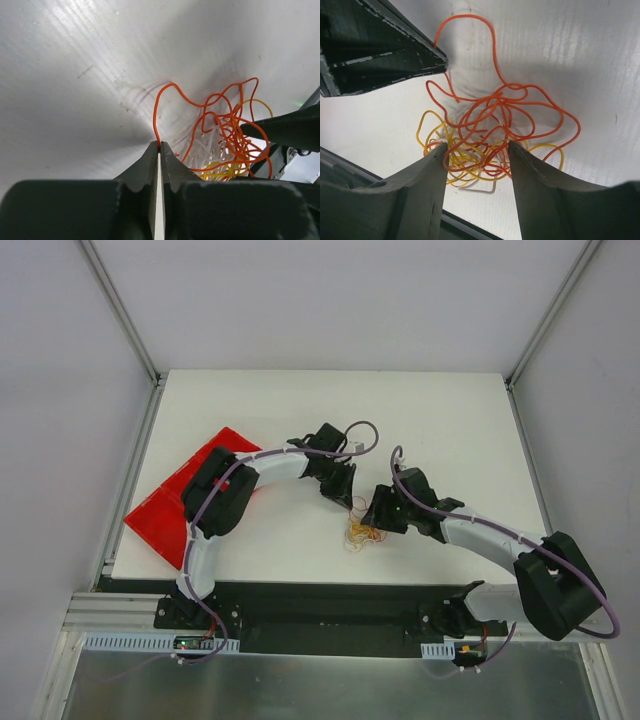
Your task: Untangle the cables
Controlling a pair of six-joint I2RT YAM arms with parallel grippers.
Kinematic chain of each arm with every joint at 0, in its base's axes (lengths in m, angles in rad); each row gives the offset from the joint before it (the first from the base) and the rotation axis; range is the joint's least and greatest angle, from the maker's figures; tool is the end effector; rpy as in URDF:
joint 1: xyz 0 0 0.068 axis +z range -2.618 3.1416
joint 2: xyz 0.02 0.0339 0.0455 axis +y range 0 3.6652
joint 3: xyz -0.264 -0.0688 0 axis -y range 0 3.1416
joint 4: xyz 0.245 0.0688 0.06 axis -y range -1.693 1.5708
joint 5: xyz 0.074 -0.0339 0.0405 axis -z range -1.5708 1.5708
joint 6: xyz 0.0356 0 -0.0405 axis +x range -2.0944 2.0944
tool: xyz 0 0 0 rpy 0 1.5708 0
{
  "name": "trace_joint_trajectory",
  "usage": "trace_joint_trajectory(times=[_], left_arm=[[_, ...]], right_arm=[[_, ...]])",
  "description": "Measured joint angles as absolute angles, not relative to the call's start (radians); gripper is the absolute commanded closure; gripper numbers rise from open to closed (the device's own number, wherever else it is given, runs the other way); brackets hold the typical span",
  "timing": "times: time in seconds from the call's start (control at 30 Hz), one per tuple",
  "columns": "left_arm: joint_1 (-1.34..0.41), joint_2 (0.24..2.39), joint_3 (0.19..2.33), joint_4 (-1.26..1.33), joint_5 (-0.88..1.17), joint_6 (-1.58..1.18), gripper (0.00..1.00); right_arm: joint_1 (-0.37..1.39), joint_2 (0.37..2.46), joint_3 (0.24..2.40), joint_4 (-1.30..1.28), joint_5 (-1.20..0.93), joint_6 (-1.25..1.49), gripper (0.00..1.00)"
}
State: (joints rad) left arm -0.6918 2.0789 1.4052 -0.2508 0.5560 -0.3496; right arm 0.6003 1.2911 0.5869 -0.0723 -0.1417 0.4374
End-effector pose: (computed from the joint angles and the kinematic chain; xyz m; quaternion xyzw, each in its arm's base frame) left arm 0.3270 -0.2952 0.1550 0.2411 0.8837 -0.3777 0.1354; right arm 0.2040 0.1457 0.1778 -0.1021 0.9146 0.2480 0.3027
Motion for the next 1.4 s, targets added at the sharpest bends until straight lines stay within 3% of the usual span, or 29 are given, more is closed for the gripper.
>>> trace_joint_trajectory(times=[0.27, 0.47, 0.67, 0.73, 0.93, 1.07, 1.4], left_arm=[[-0.693, 1.864, 1.372, -0.292, 0.407, -0.276, 1.00], [-0.693, 1.517, 1.309, -0.242, 0.315, -0.227, 1.00], [-0.694, 1.236, 1.150, -0.164, 0.147, -0.185, 1.00], [-0.694, 1.131, 1.073, -0.113, 0.068, -0.168, 1.00], [-0.694, 0.859, 0.898, 0.072, -0.124, -0.118, 1.00], [-0.694, 0.815, 0.883, 0.144, -0.170, -0.103, 1.00], [-0.694, 0.743, 0.854, 0.179, -0.247, -0.085, 1.00]], right_arm=[[0.604, 1.361, 0.640, -0.096, -0.109, 0.438, 0.46], [0.609, 1.462, 0.727, -0.101, -0.084, 0.444, 0.79], [0.611, 1.481, 0.756, -0.125, -0.026, 0.472, 0.82], [0.609, 1.479, 0.756, -0.146, 0.006, 0.486, 0.80], [0.548, 1.465, 0.756, -0.212, 0.046, 0.492, 0.63], [0.507, 1.448, 0.756, -0.277, 0.115, 0.446, 0.46], [0.440, 1.349, 0.751, -0.440, 0.364, 0.306, 0.33]])
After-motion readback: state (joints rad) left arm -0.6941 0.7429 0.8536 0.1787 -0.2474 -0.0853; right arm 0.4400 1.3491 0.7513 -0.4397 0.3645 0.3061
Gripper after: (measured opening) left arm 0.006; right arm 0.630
